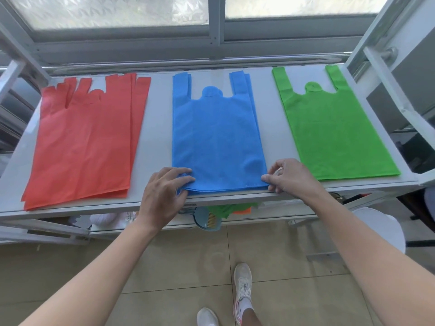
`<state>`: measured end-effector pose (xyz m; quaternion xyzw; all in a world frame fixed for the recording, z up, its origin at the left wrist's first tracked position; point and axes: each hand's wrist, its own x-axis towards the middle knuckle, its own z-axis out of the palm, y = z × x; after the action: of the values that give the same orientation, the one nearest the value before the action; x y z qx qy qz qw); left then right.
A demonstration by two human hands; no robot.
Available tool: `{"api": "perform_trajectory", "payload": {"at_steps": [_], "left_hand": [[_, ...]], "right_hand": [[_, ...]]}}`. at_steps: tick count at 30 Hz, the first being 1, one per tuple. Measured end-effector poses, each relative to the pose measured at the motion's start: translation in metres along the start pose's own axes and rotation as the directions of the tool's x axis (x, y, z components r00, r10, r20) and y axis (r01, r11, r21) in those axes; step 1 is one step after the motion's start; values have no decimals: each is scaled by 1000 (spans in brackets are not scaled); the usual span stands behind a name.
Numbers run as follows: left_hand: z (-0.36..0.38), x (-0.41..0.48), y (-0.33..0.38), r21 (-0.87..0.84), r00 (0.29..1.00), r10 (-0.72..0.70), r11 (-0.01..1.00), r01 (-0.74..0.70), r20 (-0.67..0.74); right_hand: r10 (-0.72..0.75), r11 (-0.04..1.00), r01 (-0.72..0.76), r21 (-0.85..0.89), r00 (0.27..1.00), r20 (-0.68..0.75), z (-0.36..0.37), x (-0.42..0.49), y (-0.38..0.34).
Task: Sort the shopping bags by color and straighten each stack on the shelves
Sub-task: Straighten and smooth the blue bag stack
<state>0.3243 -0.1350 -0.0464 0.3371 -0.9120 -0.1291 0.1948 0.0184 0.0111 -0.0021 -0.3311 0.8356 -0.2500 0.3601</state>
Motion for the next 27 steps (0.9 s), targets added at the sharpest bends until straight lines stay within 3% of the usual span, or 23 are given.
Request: {"api": "perform_trajectory", "payload": {"at_steps": [4, 10, 14, 23, 27], "left_hand": [[-2, 4, 14, 57, 999, 2, 998, -5, 53], [28, 43, 71, -120, 944, 256, 965, -235, 210], [51, 63, 101, -77, 965, 202, 979, -191, 167], [63, 63, 102, 164, 944, 316, 930, -328, 94], [61, 62, 96, 129, 961, 265, 954, -272, 75]], "right_hand": [[-13, 993, 9, -116, 999, -33, 3, 1, 0], [15, 991, -18, -129, 1000, -25, 0, 3, -3], [22, 995, -23, -100, 1000, -5, 0, 5, -2], [108, 957, -127, 261, 991, 84, -10, -2, 1], [103, 935, -112, 337, 994, 45, -11, -5, 2]]}}
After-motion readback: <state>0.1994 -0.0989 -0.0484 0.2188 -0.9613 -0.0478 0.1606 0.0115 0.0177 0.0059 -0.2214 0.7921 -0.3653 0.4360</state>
